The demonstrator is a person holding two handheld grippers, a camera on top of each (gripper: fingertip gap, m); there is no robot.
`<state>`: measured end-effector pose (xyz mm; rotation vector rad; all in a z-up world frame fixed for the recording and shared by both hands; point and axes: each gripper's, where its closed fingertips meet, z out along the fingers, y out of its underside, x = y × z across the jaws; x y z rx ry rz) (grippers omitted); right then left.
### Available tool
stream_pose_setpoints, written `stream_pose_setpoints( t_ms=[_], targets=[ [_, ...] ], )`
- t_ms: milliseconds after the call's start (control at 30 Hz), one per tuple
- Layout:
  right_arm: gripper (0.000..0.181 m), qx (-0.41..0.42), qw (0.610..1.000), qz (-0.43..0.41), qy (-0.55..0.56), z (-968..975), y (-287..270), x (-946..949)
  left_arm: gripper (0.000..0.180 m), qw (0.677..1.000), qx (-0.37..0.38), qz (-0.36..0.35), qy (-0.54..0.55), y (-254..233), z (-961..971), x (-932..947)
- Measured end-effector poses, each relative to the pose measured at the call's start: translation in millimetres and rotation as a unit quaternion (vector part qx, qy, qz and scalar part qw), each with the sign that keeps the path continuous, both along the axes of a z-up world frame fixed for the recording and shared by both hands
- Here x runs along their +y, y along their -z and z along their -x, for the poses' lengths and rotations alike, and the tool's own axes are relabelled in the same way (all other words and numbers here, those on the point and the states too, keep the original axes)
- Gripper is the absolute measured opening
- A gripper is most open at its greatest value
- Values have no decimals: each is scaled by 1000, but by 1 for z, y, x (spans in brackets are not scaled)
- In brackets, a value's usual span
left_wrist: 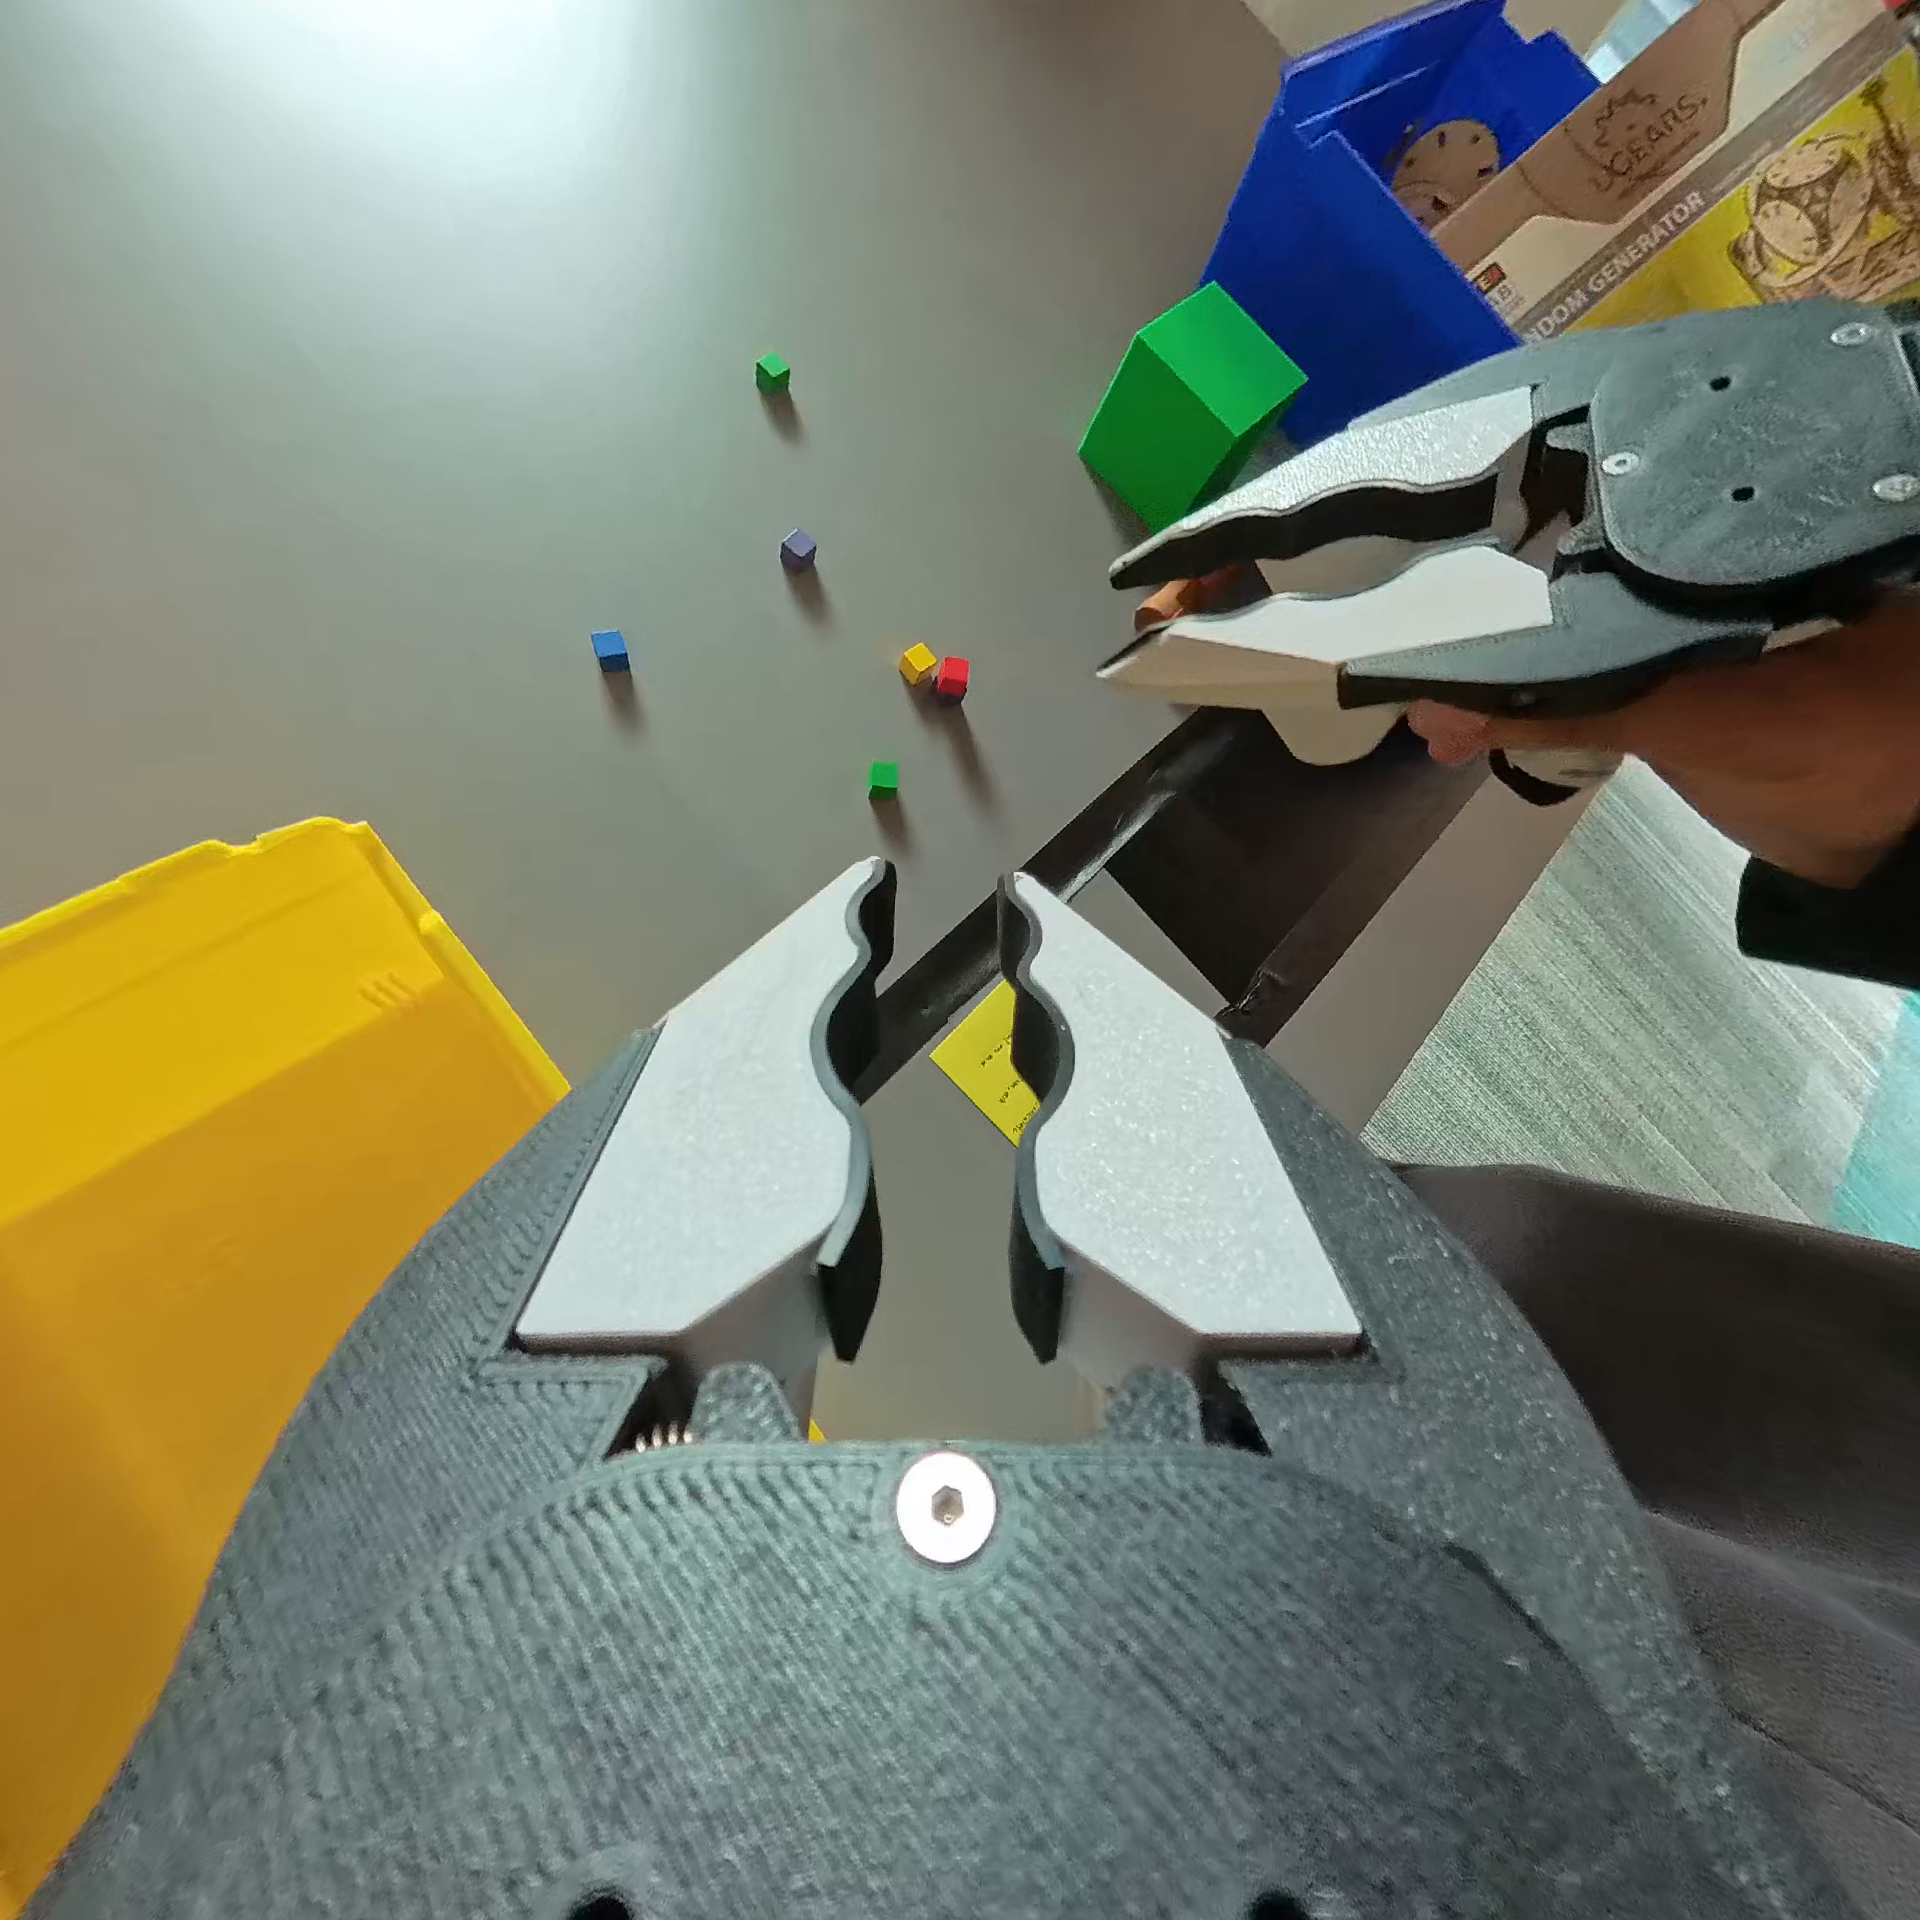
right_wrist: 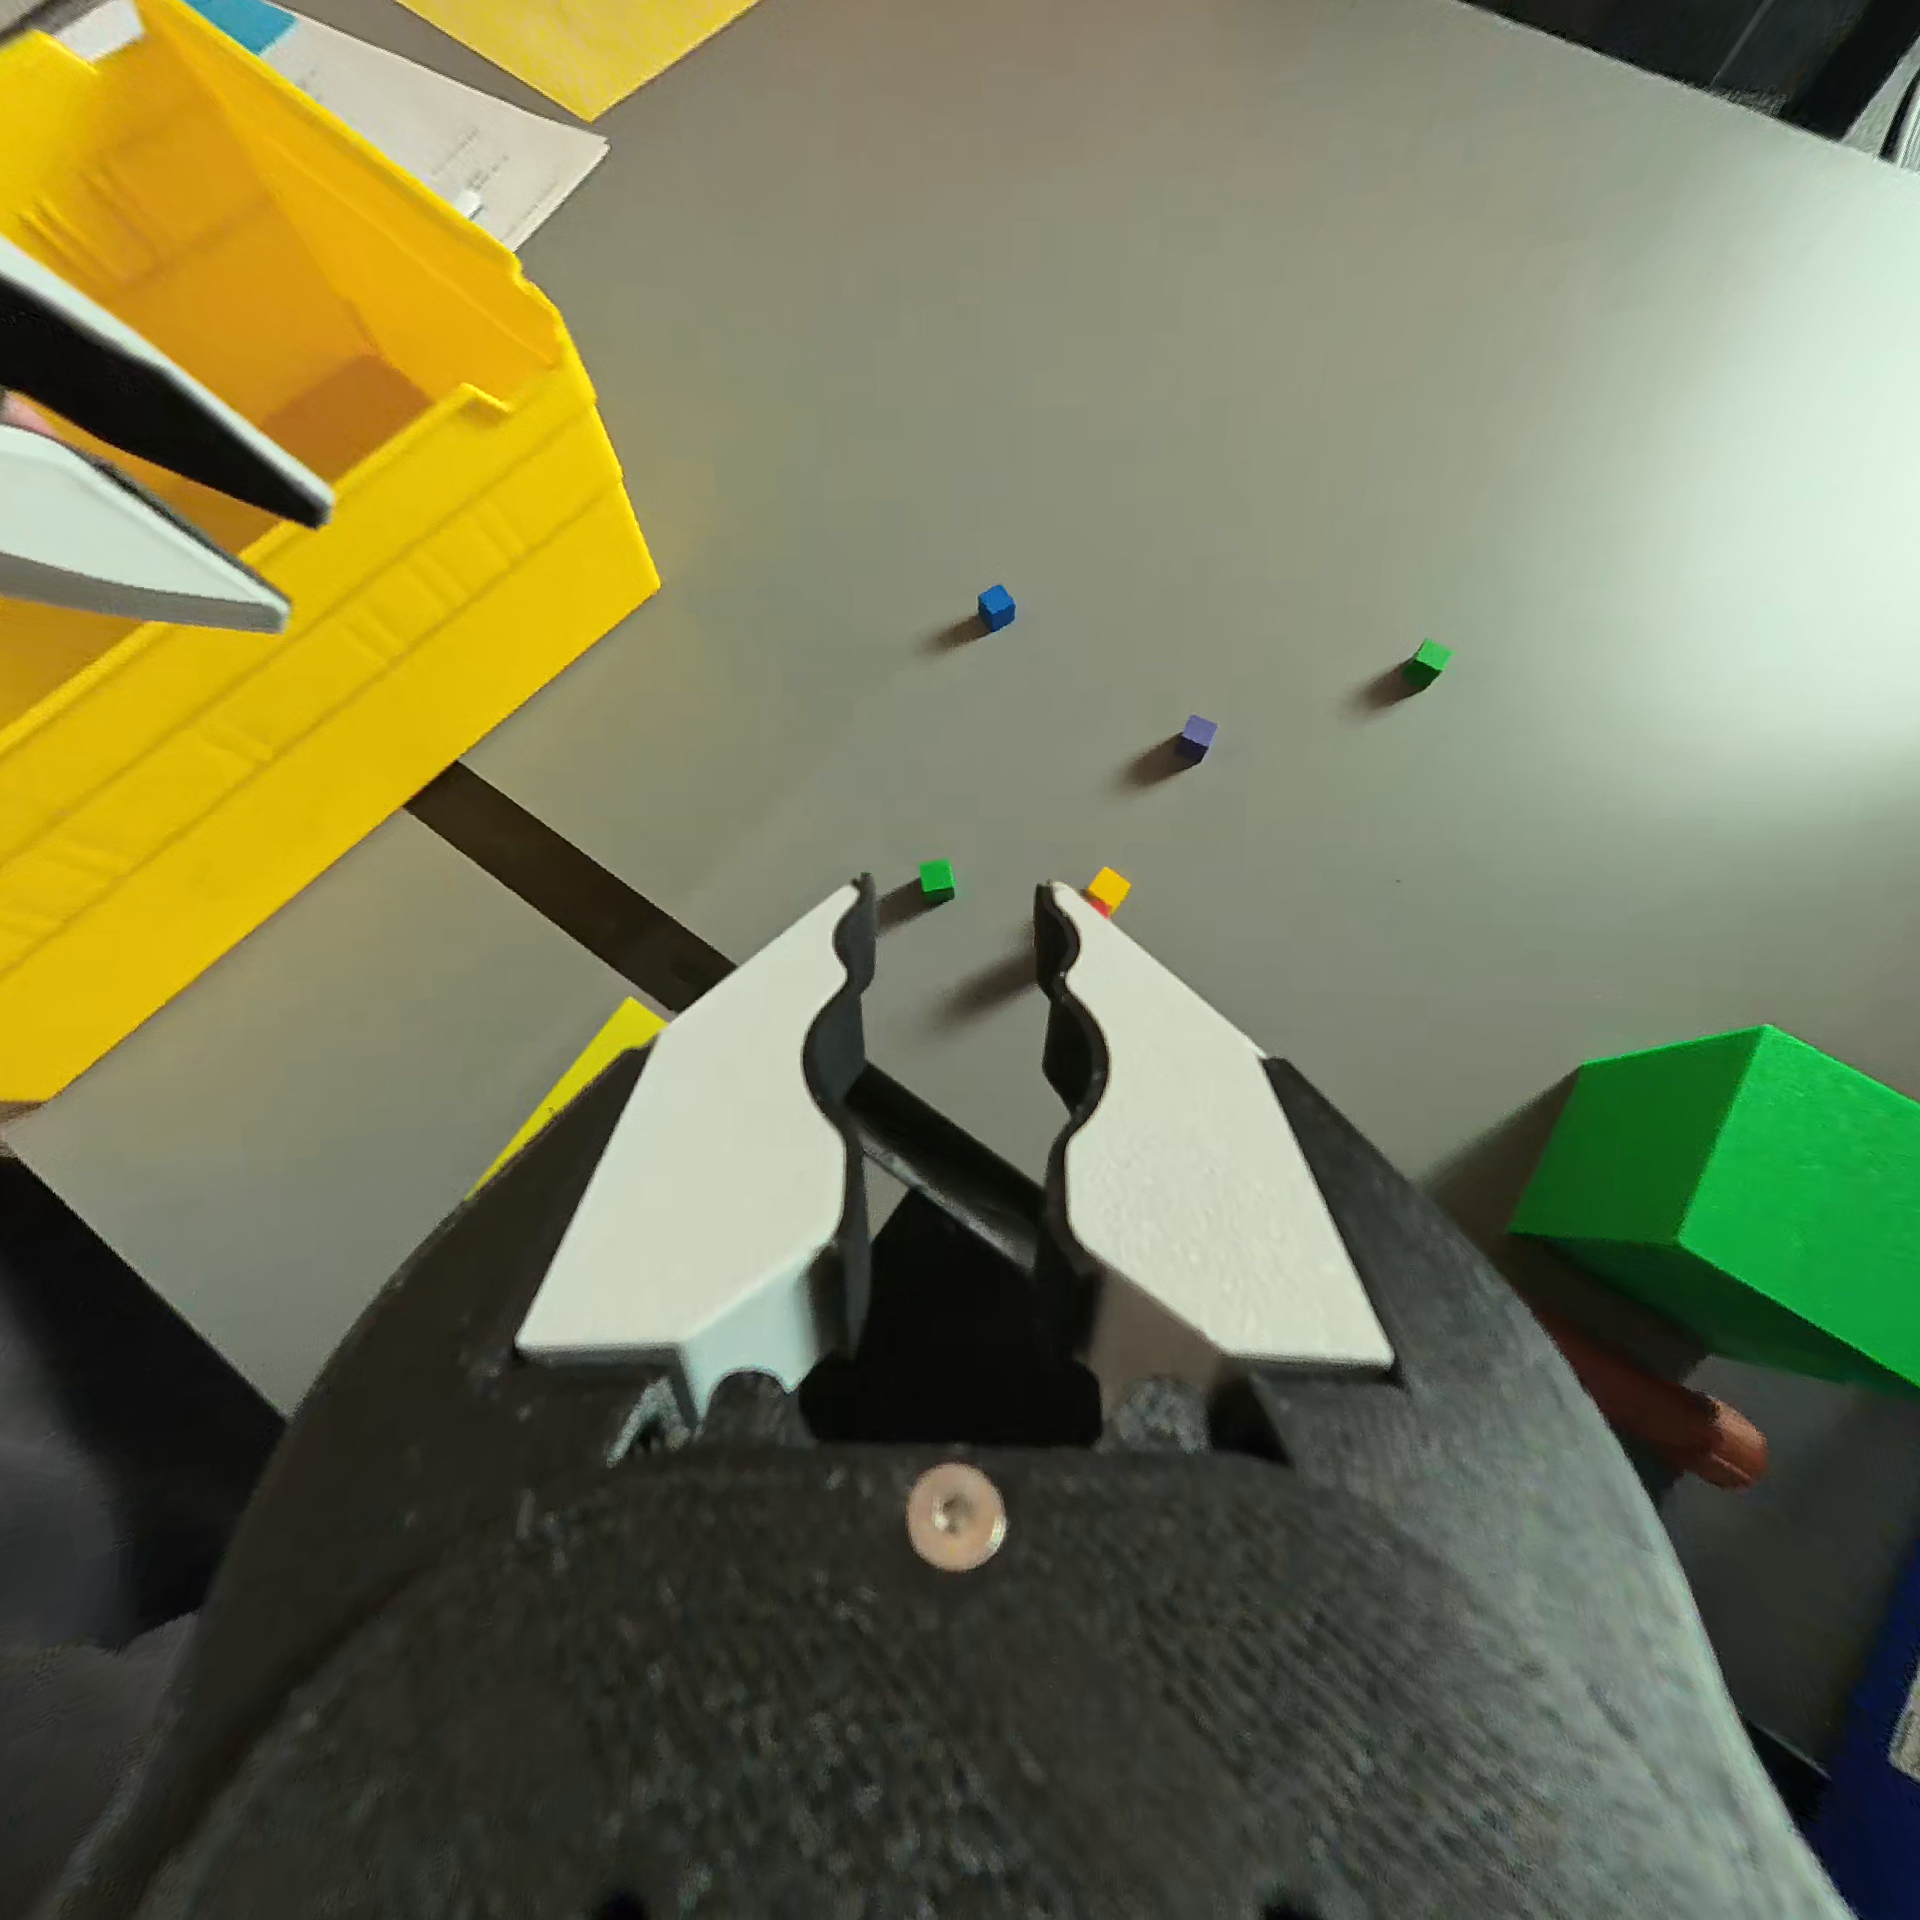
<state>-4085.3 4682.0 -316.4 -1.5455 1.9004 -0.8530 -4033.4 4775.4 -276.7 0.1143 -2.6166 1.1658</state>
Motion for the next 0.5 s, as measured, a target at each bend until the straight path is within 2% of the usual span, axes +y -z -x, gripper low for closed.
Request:
stream_pose_setpoints(
  t_ms=[233,367,500],
  targets=[
    [31,-29,1000,3,9,-8,-19,15,20,1000,-4,14,15,-9,2,4],
    [40,-67,998,1,-6,-21,-37,28,47,998,25,36,36,-18,7,10],
    [41,-69,997,6,-21,-27,-42,40,54,999,29,32,13,-16,-3,18]
  ],
)
